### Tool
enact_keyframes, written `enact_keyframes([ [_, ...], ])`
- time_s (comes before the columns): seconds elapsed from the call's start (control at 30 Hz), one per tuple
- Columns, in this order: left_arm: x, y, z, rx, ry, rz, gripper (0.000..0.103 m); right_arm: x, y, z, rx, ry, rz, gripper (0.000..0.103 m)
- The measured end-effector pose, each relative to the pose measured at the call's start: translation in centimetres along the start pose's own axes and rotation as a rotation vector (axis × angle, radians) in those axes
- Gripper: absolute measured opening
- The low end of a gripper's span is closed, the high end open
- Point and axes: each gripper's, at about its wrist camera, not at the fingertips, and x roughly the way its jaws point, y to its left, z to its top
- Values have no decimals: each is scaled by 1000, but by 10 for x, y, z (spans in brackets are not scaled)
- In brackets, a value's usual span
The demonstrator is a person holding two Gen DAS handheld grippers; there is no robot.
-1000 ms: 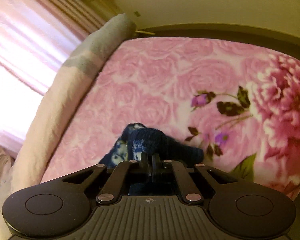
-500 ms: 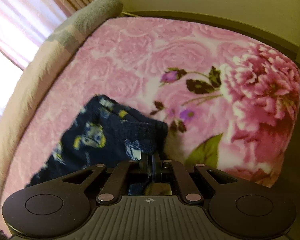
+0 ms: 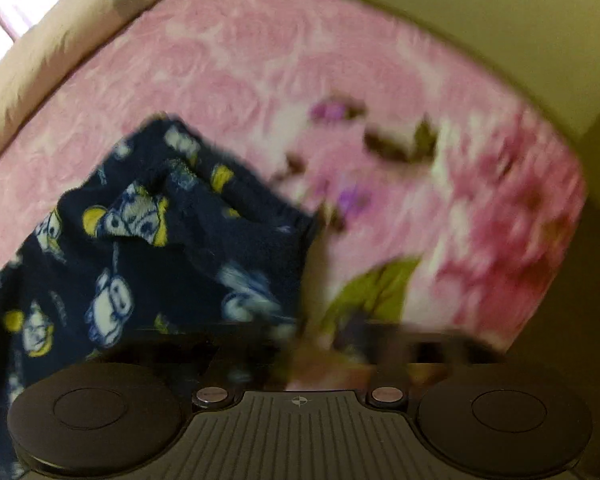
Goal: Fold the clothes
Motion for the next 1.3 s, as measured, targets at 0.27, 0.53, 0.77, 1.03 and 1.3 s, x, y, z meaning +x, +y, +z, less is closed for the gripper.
enact_keyframes([
  [0.27, 15, -1, 100, 32, -157, 44, 51, -24, 27, 39, 57, -188, -25, 73],
  [0.53, 133, -35, 183, 163, -74, 94, 39, 2, 78, 28, 148, -88, 134, 73],
  [0.77, 80, 50, 158, -159, -300, -27, 4, 7, 100, 18, 119, -42, 140, 73],
  [1.03, 3, 230, 35, -861, -394, 42, 4, 16, 141, 7, 73, -34, 179, 73],
  [1.3, 39, 268, -23, -1135, -342, -90, 22, 11, 217, -16, -156, -60, 250, 73],
])
